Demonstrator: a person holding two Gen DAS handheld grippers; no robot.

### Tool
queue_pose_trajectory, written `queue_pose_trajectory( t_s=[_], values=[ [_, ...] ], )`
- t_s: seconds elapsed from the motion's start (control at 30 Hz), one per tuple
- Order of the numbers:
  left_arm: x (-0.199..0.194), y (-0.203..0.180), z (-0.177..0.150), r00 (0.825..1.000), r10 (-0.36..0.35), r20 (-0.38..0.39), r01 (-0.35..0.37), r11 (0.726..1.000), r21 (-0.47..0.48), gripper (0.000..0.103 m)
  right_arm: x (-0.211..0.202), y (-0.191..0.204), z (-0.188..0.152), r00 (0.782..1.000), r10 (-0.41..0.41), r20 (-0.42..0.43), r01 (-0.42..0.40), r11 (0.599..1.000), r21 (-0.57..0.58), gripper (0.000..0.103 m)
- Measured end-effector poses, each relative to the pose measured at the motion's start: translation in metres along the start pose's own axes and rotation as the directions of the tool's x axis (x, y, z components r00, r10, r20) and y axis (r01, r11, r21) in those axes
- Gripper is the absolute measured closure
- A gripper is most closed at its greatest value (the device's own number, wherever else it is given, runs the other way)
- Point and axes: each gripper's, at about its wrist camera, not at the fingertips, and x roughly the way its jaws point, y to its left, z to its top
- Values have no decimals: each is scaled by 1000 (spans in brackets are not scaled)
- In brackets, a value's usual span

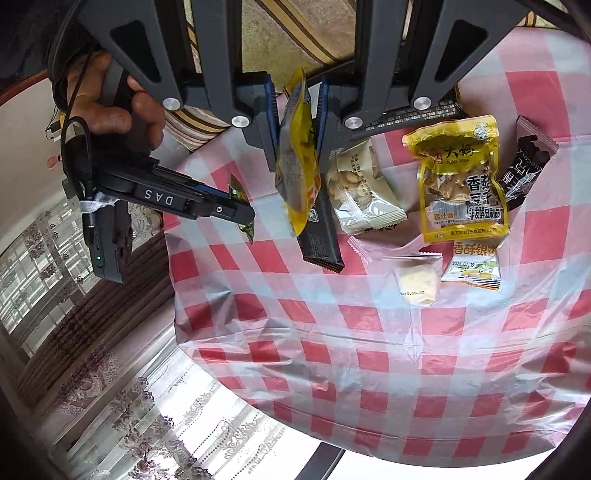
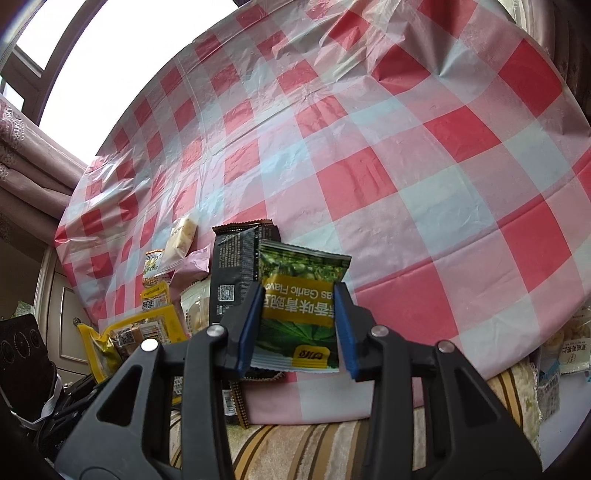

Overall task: Organize snacks
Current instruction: 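Carry both held packets over the white box, then open both tools to drop the packets into the box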

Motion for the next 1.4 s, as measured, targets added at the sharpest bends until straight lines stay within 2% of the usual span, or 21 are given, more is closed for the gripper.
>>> queue_pose_trajectory(
  t_s=[0.27, 0.47, 0.67, 0.83, 1.03, 1.23, 1.4],
  values=[
    [27, -51, 7, 998, -33, -48, 37, 997, 74, 85, -36, -34, -6, 999, 27, 47, -29, 999, 38, 61],
    [55, -101, 9, 992, -62, -106, 79, 984, 157, 85, -66, -80, -15, 996, 42, 79, -52, 991, 124, 61],
    [87, -155, 4, 977, -96, -192, 143, 958, 247, 85, -97, -128, -25, 992, 4, 122, -28, 979, 202, 61],
    [116, -194, -7, 959, -87, -270, 172, 936, 306, 85, -120, -167, -36, 988, -51, 148, 10, 965, 262, 61],
    [148, -234, -28, 919, -74, -387, 220, 912, 348, 85, -133, -218, -60, 986, -112, 122, 63, 934, 353, 61],
    [181, -263, -54, 850, -33, -525, 261, 894, 365, 85, -140, -257, -83, 980, -184, 81, 135, 900, 414, 61],
    [201, -278, -72, 779, -16, -626, 297, 889, 348, 85, -138, -278, -102, 977, -212, 36, 174, 875, 452, 61]
  ],
)
